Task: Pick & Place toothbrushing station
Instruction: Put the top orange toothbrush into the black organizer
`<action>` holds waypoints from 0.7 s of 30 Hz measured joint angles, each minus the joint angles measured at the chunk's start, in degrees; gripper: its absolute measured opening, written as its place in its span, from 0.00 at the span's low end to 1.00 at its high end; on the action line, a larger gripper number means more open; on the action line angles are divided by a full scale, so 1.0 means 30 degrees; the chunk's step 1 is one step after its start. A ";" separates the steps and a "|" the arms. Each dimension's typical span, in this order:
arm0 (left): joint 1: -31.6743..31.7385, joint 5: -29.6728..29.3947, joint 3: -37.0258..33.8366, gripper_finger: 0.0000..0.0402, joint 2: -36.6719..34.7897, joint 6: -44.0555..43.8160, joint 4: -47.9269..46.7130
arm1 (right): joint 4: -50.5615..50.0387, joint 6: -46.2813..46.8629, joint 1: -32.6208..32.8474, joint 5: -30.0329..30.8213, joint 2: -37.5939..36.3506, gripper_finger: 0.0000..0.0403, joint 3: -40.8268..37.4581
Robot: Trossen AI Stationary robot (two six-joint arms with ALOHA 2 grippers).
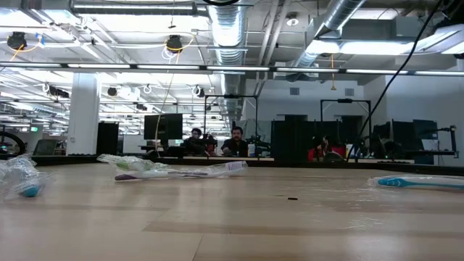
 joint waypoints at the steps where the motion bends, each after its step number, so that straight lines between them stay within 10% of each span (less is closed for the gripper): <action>1: -0.0012 0.0000 0.0000 0.53 0.0005 0.0000 0.0000 | 0.0007 0.0017 0.0000 -0.0006 0.0000 0.03 0.0000; 21: -0.0005 0.0000 0.0000 0.53 -0.0001 0.0000 0.0000 | -0.0532 -0.0042 -0.0022 0.0014 -0.0007 0.02 0.0000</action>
